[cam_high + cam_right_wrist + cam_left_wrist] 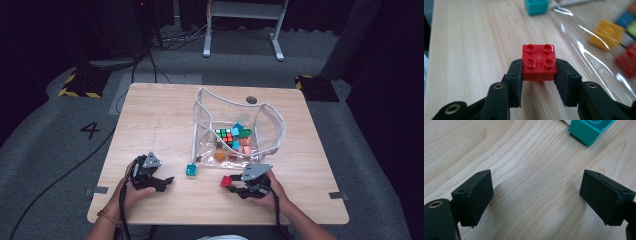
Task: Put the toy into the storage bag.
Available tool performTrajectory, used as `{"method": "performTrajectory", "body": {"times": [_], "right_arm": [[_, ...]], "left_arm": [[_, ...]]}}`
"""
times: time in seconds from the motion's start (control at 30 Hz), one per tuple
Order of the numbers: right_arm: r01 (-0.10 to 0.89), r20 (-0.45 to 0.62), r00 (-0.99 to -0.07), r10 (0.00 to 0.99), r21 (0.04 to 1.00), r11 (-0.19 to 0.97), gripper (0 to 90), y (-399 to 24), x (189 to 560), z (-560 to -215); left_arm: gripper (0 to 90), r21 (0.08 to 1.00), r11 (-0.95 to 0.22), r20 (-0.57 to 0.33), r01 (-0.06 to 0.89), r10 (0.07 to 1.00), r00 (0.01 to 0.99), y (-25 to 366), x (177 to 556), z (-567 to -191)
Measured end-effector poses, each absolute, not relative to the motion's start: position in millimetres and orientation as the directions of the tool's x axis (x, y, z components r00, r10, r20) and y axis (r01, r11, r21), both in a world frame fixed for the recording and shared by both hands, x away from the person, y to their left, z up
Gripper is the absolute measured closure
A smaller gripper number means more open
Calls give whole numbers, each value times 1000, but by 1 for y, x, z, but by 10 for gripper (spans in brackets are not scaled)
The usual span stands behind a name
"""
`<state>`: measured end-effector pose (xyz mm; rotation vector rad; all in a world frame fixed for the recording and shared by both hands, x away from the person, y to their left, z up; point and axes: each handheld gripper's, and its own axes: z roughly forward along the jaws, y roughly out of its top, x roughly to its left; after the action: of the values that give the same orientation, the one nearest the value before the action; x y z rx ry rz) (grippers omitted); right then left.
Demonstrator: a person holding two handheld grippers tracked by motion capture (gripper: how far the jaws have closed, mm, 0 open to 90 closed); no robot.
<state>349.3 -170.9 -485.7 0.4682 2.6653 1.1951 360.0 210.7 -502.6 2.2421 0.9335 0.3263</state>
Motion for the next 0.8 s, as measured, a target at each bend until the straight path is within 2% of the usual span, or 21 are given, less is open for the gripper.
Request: {"method": "performTrajectory", "body": {"times": [0.03, 0.37, 0.8], "right_arm": [[236, -28, -923, 383, 746, 622, 592, -179, 348, -485], [275, -57, -869, 492, 771, 575, 592, -252, 344, -474], [353, -52, -775, 629, 790, 501, 592, -307, 349, -468]], "left_arm": [[118, 674, -515, -24, 530, 701, 713, 211, 360, -503], [118, 674, -514, -26, 531, 702, 712, 211, 360, -503], [118, 672, -515, -32, 532, 698, 716, 211, 361, -503]]}}
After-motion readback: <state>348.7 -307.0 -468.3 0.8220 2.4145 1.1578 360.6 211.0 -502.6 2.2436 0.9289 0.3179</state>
